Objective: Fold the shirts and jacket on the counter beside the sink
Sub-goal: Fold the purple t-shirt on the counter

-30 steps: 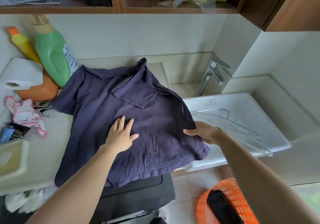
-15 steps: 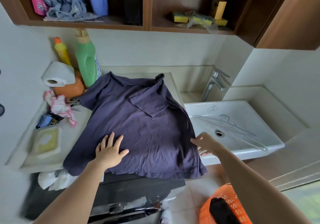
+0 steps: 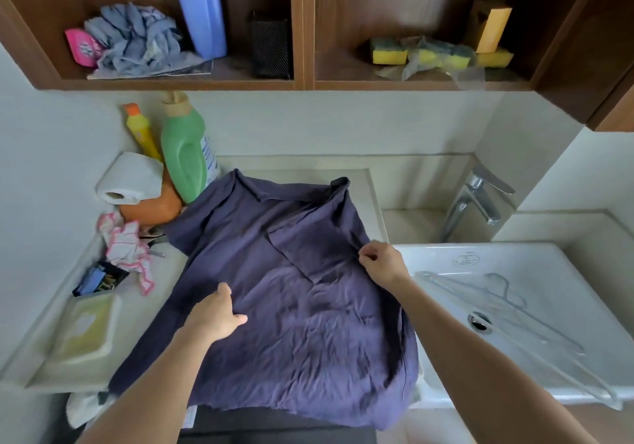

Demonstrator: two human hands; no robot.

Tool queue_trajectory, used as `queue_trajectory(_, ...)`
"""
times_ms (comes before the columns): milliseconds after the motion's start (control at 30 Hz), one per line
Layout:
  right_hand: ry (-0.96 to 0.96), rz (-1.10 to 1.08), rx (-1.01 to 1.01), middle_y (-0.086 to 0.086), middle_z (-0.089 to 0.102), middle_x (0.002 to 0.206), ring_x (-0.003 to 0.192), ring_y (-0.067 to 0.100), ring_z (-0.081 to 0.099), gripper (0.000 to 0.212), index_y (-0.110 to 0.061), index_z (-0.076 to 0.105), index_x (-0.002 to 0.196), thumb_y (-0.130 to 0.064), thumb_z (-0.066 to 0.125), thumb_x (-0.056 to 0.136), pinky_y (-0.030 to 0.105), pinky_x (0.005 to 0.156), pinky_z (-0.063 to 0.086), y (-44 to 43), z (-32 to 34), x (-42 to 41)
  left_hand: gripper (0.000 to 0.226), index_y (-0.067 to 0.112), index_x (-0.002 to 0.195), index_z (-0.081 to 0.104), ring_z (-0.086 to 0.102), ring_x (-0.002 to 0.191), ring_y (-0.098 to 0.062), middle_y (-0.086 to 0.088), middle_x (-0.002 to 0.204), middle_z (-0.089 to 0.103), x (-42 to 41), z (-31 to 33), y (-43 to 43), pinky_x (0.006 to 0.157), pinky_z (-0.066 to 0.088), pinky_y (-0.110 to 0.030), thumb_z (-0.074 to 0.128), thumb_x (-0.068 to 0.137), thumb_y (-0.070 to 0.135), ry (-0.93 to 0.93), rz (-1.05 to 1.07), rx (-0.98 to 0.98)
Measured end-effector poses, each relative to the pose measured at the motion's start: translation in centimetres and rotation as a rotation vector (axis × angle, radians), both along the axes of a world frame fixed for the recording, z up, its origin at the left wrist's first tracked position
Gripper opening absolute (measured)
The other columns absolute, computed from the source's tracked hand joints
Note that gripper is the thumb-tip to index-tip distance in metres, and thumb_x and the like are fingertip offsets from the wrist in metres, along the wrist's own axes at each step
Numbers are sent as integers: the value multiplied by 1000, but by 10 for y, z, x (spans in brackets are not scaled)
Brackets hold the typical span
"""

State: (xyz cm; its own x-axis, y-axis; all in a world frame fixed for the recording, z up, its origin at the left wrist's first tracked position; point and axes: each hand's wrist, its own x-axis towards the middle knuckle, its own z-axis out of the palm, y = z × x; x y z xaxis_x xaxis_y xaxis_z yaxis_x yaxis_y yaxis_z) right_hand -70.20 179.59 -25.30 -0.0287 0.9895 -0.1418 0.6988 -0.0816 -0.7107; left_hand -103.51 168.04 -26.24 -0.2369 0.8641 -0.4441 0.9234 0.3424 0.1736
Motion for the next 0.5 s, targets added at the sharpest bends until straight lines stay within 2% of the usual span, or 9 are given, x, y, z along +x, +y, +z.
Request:
queue_trajectory(67, -14, 58, 5, 6, 68, 114, 105, 23, 64, 19, -14, 72, 107, -15, 64, 91, 26, 92, 47, 22, -6, -7, 64, 4, 136, 34, 70, 98, -25, -11, 121, 65, 3, 5, 8, 87, 55, -36, 66, 91, 37, 58, -18, -129)
queue_trajectory(133, -14, 69, 10, 8, 66, 118, 104, 24, 64, 21, -14, 71, 111, -15, 63, 91, 26, 91, 47, 43, -11, -16, 49, 3, 123, 46, 72, 68, -15, -5, 99, 73, 4, 12, 20, 78, 59, -31, 65, 90, 34, 19, -15, -332)
queue_trajectory(200, -9, 51, 32, 8, 64, 119, 102, 25, 64, 23, -15, 70, 113, -15, 61, 92, 26, 88, 47, 57, -13, -27, 37, 4, 108, 64, 70, 63, -11, -1, 90, 78, 3, 23, 33, 75, 57, -26, 63, 91, 36, -71, -12, -587)
queue_trajectory(267, 30, 54, 47, 8, 62, 121, 103, 25, 64, 24, -16, 69, 114, -12, 59, 92, 29, 92, 48, 67, -16, -40, 35, 8, 107, 69, 71, 68, -12, 1, 87, 78, 2, 31, 47, 72, 53, -23, 62, 90, 38, -184, 13, -730)
queue_trajectory(333, 40, 104, 33, 6, 63, 121, 103, 23, 63, 26, -17, 68, 116, -12, 58, 93, 27, 93, 47, 74, -20, -49, 29, 10, 104, 69, 72, 68, -14, -1, 82, 78, 1, 31, 63, 63, 51, -20, 61, 89, 34, -310, 69, -613)
queue_trajectory(400, 60, 114, 17, 3, 66, 117, 104, 21, 63, 26, -17, 68, 116, -12, 59, 93, 22, 89, 43, 81, -20, -55, 22, 11, 94, 70, 69, 62, -15, -4, 79, 77, -4, 28, 81, 55, 47, -21, 58, 91, 28, -435, 164, -303)
queue_trajectory(500, 155, -21, 122, 1, 65, 106, 94, 19, 63, 20, -20, 67, 107, -10, 55, 93, 21, 80, 42, 89, -9, -62, 18, 8, 93, 71, 66, 62, -17, -11, 90, 76, -9, 24, 114, 56, 47, -24, 55, 94, 17, -626, 329, 91)
